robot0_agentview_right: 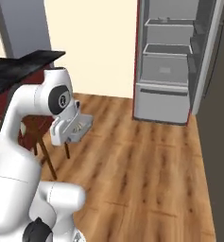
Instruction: Place two dumplings into each of the tupperware containers and then place the containers in the fridge.
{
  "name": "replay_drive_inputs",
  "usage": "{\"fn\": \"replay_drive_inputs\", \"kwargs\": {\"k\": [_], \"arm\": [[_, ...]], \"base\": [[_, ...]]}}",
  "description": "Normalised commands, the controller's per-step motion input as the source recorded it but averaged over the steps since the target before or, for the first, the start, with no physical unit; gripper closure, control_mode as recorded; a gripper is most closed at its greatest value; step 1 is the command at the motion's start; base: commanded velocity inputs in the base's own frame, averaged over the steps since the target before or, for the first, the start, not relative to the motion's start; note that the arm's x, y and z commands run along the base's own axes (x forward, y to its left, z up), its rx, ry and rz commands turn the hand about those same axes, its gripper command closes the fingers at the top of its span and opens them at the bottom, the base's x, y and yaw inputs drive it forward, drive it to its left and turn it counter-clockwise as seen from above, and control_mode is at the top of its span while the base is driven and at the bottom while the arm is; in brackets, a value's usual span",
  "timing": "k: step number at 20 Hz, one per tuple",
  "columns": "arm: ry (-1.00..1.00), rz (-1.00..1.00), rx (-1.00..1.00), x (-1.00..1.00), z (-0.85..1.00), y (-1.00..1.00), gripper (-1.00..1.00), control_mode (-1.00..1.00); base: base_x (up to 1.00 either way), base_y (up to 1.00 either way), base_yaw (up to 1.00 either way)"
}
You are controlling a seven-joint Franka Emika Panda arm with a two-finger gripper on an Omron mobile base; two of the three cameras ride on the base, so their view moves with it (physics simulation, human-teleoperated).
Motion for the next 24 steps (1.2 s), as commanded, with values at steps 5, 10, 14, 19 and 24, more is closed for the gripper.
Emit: {"fn": "replay_drive_inputs", "kwargs": {"k": [5, 10, 14, 19, 24], "arm": [[0.00, 0.00, 0.00, 0.00, 0.00, 0.00, 1.00, 1.00], [0.00, 0.00, 0.00, 0.00, 0.00, 0.00, 1.00, 1.00], [0.00, 0.00, 0.00, 0.00, 0.00, 0.00, 1.00, 1.00], [0.00, 0.00, 0.00, 0.00, 0.00, 0.00, 1.00, 1.00], [0.00, 0.00, 0.00, 0.00, 0.00, 0.00, 1.00, 1.00]], "base": [[0.96, 0.00, -0.13], [1.00, -0.07, -0.16], [0.98, 0.06, -0.09], [1.00, -0.01, -0.11], [1.00, -0.11, -0.10]]}}
